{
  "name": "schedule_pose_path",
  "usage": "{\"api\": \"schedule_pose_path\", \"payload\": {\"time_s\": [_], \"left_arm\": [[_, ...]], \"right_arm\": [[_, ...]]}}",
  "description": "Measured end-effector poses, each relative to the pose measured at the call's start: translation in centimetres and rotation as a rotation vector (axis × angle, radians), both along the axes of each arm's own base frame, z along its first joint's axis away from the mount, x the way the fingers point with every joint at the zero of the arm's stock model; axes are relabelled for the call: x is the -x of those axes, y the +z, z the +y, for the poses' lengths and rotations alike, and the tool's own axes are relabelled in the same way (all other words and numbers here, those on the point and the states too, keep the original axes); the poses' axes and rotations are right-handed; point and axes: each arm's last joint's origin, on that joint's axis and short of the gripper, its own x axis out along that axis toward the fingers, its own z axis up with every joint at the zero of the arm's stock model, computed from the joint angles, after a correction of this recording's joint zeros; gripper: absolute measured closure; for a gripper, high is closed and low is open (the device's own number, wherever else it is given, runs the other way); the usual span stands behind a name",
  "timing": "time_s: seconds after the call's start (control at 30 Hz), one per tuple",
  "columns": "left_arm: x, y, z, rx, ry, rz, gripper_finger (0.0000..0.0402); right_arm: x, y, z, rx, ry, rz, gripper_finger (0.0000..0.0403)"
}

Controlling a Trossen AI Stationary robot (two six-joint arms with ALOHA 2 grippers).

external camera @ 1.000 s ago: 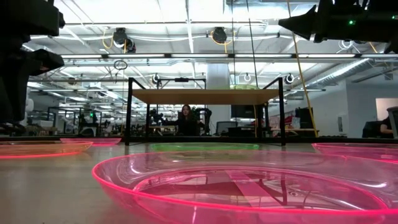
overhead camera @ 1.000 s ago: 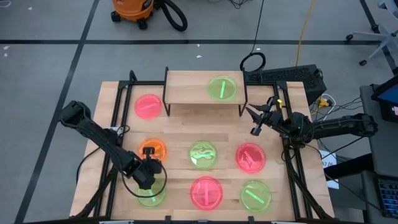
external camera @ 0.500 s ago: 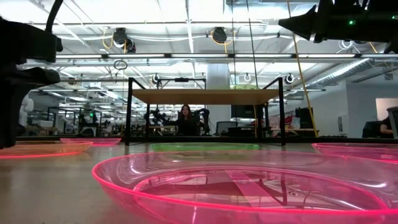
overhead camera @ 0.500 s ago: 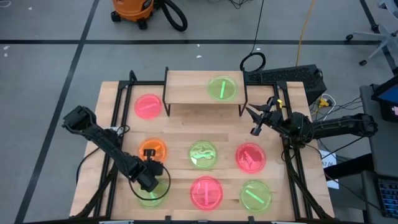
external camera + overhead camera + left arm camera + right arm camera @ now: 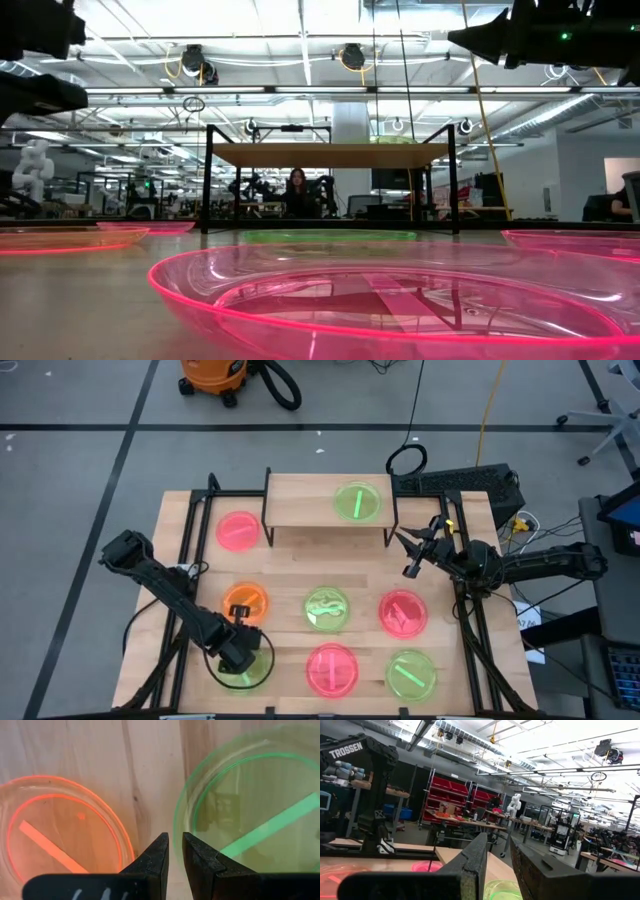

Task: Place and stack plates onto a shelf
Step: Stack the green plate on top of the green plate on the shelf

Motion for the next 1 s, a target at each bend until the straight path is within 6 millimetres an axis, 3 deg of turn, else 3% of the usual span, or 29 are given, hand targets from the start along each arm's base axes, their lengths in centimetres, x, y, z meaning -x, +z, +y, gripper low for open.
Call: {"api": "schedule_pose_path", "payload": {"time_s": [0.2,0.63,1.0], "left_arm": [[0.6,-0.2,-0.4,0.011,0.081,0.004,0.0339],[6.3,1.3,0.6,0.179,0.292,-0.151,0.0339],[9.3,-2.3,0.9,0.409,0.436,-0.168,0.0339]], "right_arm": [[0.0,0.0,0.0,0.0,0.0,0.0,0.0332],[0.0,0.0,0.0,-0.001,0.001,0.004,0.0332],[0.0,0.0,0.0,-0.001,0.0,0.001,0.0332]]}}
